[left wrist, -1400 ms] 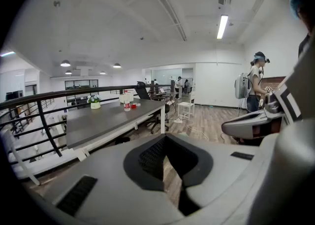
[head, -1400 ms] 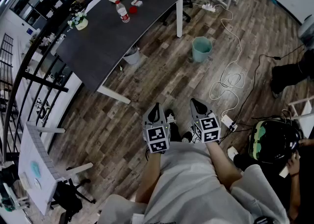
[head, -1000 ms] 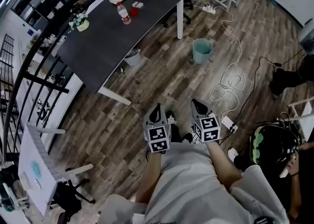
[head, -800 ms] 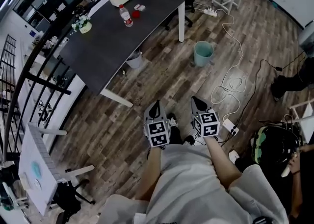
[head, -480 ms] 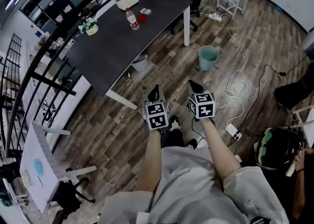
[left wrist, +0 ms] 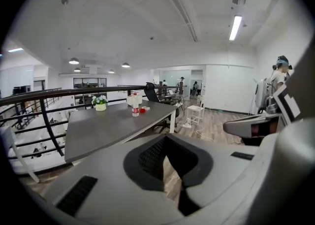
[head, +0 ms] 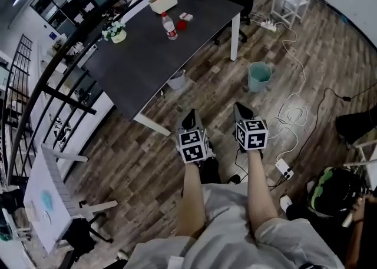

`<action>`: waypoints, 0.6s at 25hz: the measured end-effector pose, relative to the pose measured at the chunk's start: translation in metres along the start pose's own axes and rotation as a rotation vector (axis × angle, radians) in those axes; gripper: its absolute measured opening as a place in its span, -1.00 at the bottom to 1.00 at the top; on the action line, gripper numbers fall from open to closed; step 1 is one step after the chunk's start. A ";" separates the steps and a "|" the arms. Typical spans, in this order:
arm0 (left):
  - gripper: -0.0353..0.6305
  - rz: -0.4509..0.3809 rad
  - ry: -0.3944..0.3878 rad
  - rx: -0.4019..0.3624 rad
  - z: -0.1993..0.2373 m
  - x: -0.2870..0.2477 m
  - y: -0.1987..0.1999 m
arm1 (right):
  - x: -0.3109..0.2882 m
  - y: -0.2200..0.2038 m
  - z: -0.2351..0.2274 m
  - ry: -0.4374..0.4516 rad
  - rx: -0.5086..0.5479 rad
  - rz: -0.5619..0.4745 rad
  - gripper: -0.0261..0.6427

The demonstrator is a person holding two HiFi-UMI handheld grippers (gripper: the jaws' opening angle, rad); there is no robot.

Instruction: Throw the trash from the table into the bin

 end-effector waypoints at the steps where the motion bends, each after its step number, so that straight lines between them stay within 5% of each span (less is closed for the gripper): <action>1: -0.82 0.000 -0.007 -0.008 0.001 -0.005 0.001 | -0.005 0.000 0.000 0.004 0.006 -0.008 -0.89; 15: -0.82 -0.053 -0.034 -0.012 0.031 -0.133 0.082 | -0.128 0.052 -0.008 0.061 0.074 0.003 -0.89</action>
Point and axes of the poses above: the fingertips, and each gripper's own axes: x backward along the fingers, z to its left, y out of its top, the point moved 1 cm from there along x, backward along the fingers, and after that the axes turned 10 degrees about x, right-handed, at the moved point
